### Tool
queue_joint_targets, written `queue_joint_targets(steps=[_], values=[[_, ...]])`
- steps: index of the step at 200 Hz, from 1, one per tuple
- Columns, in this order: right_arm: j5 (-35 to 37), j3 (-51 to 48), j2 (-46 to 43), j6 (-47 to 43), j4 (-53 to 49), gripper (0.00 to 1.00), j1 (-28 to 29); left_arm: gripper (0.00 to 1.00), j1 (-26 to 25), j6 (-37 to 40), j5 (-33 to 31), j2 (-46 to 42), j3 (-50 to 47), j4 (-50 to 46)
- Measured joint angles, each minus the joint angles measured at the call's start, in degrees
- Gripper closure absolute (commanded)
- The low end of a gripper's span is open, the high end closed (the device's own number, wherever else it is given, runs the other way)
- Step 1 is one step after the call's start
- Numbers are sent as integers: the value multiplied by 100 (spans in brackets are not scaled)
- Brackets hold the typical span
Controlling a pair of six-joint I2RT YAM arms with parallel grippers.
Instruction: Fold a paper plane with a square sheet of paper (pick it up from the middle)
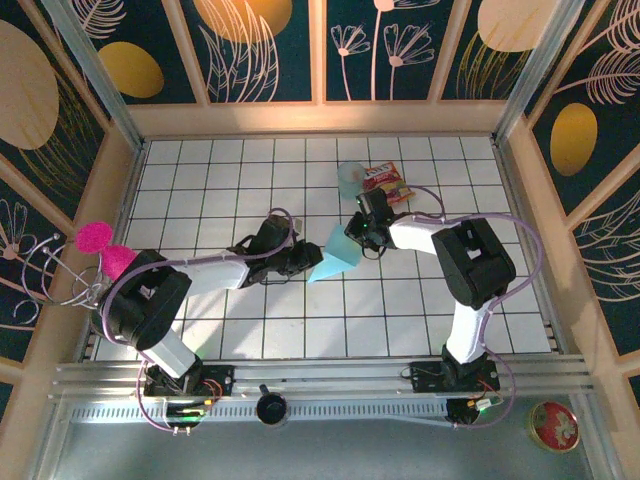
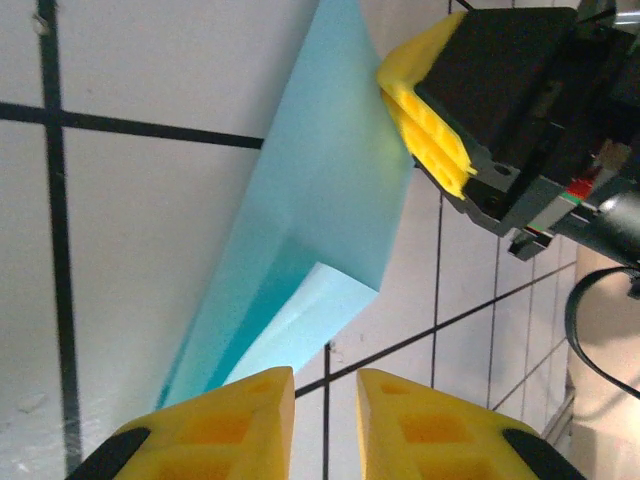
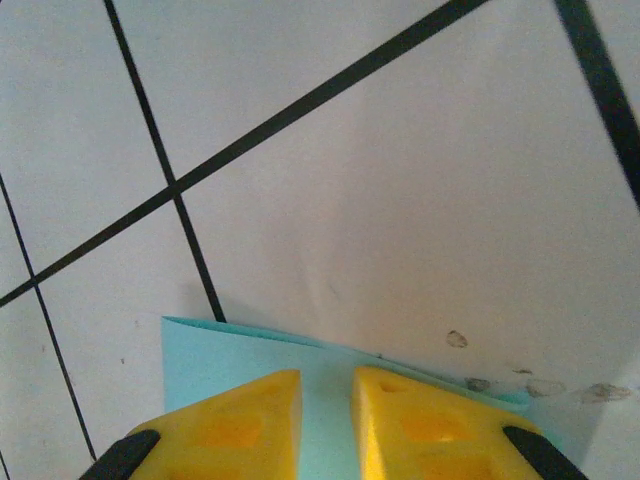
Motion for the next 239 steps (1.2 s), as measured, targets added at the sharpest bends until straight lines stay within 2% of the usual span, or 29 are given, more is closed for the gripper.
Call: queue_joint_targets(steps=[46, 120, 138, 158, 179, 213, 239], values=[[28, -9, -4, 254, 2, 78, 11, 82, -129, -352, -22, 76, -57, 345], [-28, -96, -59, 374, 94, 77, -9, 87, -129, -439, -417, 789, 142, 208], [-111, -133, -116, 363, 92, 73, -35, 88, -129, -459, -479, 881, 157, 103], [-297, -269, -356, 212, 72, 58, -120, 88, -129, -490, -520, 896, 184, 39], [-549, -490, -892, -35, 87, 50, -286, 88, -116, -516, -525, 907, 199, 13], [-1073, -1062, -1902, -192, 304, 47, -461, 86, -37, -695, -402, 929, 142, 157], [-1469, -1600, -2258, -22, 404, 46, -461, 86, 92, -999, -114, 955, -90, 651]])
